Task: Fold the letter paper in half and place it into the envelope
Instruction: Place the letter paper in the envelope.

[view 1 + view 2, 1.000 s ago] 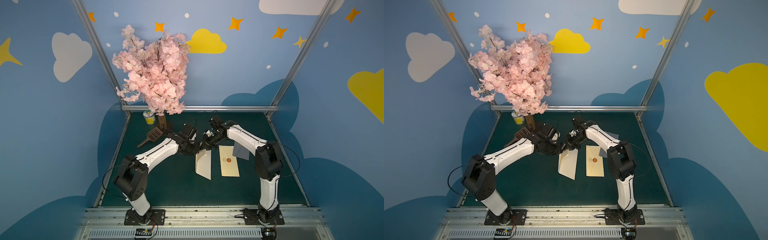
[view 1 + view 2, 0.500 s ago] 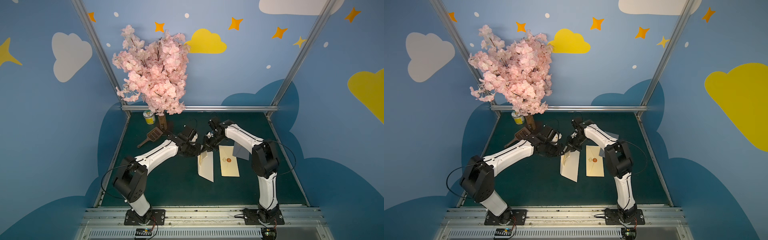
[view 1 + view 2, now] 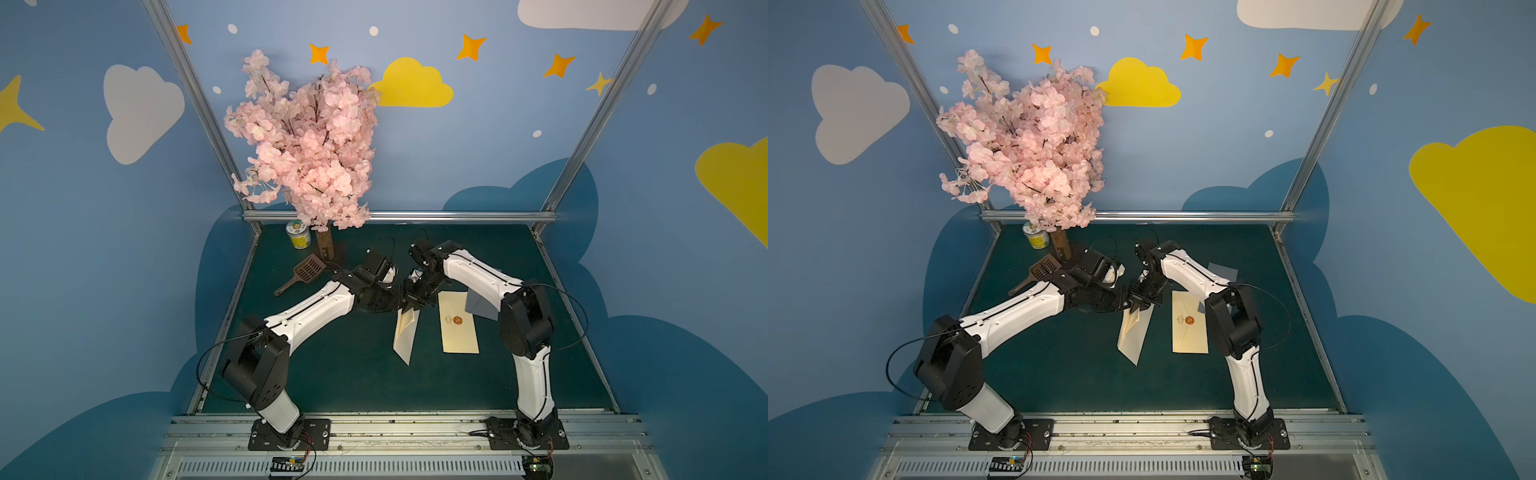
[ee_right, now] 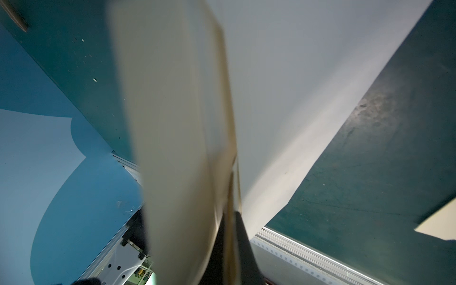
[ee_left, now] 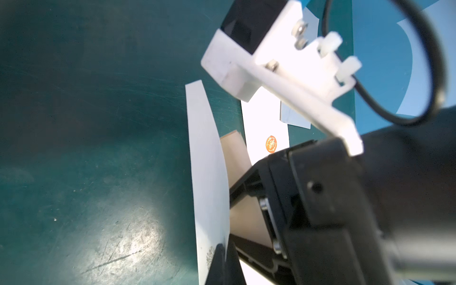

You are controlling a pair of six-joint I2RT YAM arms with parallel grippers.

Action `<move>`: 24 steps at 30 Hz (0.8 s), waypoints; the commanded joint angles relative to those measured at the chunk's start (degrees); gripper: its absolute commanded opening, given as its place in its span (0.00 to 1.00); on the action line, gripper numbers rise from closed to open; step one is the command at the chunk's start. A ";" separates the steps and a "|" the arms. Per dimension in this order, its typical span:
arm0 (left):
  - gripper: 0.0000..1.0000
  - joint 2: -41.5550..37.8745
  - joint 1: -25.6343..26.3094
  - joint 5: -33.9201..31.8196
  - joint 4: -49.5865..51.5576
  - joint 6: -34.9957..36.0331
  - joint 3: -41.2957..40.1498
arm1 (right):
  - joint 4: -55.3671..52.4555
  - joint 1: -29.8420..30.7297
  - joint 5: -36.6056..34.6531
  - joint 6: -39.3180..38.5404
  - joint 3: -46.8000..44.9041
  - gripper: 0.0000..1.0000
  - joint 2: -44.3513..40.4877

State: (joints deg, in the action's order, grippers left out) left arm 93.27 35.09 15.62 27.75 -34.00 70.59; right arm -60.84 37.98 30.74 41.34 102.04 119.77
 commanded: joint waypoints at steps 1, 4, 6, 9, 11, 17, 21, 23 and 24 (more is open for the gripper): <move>0.03 -1.60 0.31 1.61 -1.07 -0.24 -0.53 | -1.51 0.78 -0.60 -0.12 1.34 0.00 0.30; 0.03 -1.52 0.32 1.77 -0.85 0.04 -0.71 | -1.65 0.65 0.25 -0.13 1.50 0.03 -1.32; 0.03 -1.32 0.33 1.86 -0.59 0.27 -0.76 | -1.98 0.61 0.83 -0.12 1.39 0.08 -2.49; 0.03 -1.11 0.32 1.96 -0.52 0.40 -0.91 | -2.53 0.61 1.02 -0.04 1.41 0.13 -4.10; 0.03 -0.99 0.33 2.13 -0.51 0.49 -0.98 | -2.99 0.61 1.03 -0.10 1.41 0.18 -4.82; 0.03 -0.51 0.32 2.31 -0.42 0.99 -0.69 | -3.68 0.53 0.89 -0.12 0.23 0.25 -5.92; 0.03 -0.20 0.23 2.49 -0.20 1.30 -0.63 | -3.93 0.61 1.43 0.05 0.08 0.29 -6.55; 0.03 -0.28 0.24 2.49 -0.16 1.32 -0.67 | -4.20 0.61 1.32 0.09 0.26 0.29 -6.95; 0.03 -0.15 0.23 2.49 -0.15 1.39 -0.64 | -4.33 0.61 1.54 0.19 0.29 0.29 -7.04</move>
State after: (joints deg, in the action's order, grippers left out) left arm 93.19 34.85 16.05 27.64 -33.65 70.22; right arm -65.10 38.06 29.76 41.58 102.04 116.11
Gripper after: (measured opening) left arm 0.048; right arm 0.288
